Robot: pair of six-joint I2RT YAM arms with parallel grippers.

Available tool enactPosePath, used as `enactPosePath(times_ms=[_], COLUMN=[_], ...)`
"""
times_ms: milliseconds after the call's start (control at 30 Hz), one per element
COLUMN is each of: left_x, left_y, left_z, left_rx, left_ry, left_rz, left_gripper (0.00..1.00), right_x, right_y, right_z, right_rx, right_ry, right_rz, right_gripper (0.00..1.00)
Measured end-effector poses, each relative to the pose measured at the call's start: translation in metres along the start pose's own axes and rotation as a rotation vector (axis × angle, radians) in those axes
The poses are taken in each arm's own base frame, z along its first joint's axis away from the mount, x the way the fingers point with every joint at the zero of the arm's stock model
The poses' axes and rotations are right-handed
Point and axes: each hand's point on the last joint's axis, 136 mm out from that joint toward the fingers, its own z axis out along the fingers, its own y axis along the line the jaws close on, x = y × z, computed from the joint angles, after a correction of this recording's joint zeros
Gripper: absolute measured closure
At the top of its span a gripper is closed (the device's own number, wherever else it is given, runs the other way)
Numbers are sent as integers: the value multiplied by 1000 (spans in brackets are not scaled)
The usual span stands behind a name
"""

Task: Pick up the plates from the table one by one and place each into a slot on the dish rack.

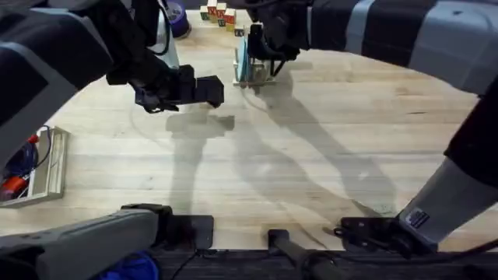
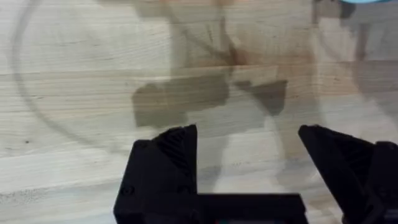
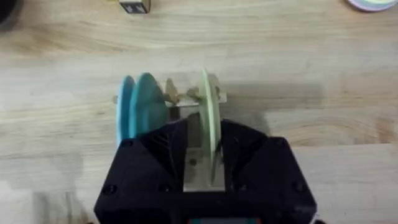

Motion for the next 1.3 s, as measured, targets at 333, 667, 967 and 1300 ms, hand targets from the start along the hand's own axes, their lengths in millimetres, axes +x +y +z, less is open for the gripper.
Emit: enactPosePath(times_ms=[333, 667, 967, 1300], left_x=[0, 0, 0, 0], left_y=[0, 0, 0, 0], left_z=[0, 0, 0, 0], left_rx=[0, 0, 0, 0], left_ry=[0, 0, 0, 0], left_rz=[0, 0, 0, 0], left_gripper=[8, 7, 7, 8], right_x=[-17, -55, -66, -86], right_y=[3, 17, 20, 25], right_z=[-18, -43, -51, -71], right_rx=[2, -43, -55, -80], right_ry=[2, -66, -88, -142], right_rz=[-5, 22, -33, -131], right_gripper=[706, 73, 7, 7])
